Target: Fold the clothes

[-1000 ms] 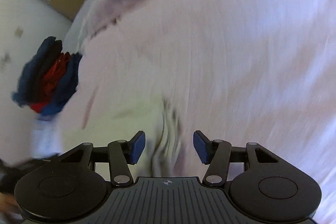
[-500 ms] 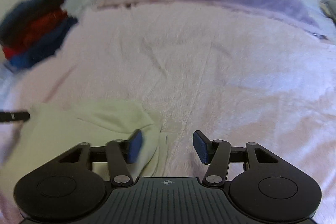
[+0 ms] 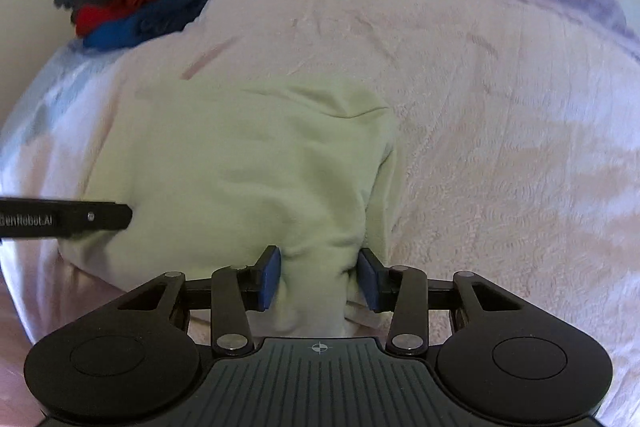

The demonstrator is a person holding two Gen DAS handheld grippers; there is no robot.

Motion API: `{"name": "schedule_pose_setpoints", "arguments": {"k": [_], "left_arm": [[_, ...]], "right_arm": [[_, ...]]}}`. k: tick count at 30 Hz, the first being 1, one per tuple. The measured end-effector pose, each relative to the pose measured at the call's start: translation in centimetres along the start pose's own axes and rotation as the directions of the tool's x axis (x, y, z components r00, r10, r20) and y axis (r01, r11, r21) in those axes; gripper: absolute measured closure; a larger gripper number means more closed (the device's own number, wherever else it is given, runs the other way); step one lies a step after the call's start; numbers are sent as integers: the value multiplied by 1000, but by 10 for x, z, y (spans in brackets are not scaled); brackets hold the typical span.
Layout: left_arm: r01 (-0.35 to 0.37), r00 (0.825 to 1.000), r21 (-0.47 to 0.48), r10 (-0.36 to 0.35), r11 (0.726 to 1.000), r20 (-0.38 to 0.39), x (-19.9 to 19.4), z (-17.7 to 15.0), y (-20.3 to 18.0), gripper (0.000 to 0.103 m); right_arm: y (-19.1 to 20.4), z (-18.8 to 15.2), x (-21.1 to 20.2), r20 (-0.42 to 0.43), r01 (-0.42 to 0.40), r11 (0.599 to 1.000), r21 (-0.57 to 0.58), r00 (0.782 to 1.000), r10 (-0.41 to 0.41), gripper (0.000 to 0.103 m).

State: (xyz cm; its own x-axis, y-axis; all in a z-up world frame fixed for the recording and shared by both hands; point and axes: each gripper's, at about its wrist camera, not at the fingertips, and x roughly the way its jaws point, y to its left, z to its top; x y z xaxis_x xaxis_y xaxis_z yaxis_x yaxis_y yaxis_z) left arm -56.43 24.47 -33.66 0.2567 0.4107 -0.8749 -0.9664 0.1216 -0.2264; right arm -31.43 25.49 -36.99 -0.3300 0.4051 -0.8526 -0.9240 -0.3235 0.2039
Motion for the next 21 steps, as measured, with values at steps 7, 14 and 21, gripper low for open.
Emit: {"name": "schedule_pose_setpoints", "arguments": {"k": [7, 14, 21], "left_arm": [[-168, 984, -37, 165, 985, -70, -36, 5, -2, 89], [-262, 950, 14, 260, 965, -175, -38, 2, -8, 77], [-238, 941, 93, 253, 967, -225, -26, -2, 3, 74]], "right_arm": [[-1, 14, -52, 15, -22, 993, 113, 1000, 20, 61], [7, 13, -62, -121, 40, 988, 147, 992, -22, 53], [9, -8, -57, -178, 87, 961, 262, 983, -41, 46]]}}
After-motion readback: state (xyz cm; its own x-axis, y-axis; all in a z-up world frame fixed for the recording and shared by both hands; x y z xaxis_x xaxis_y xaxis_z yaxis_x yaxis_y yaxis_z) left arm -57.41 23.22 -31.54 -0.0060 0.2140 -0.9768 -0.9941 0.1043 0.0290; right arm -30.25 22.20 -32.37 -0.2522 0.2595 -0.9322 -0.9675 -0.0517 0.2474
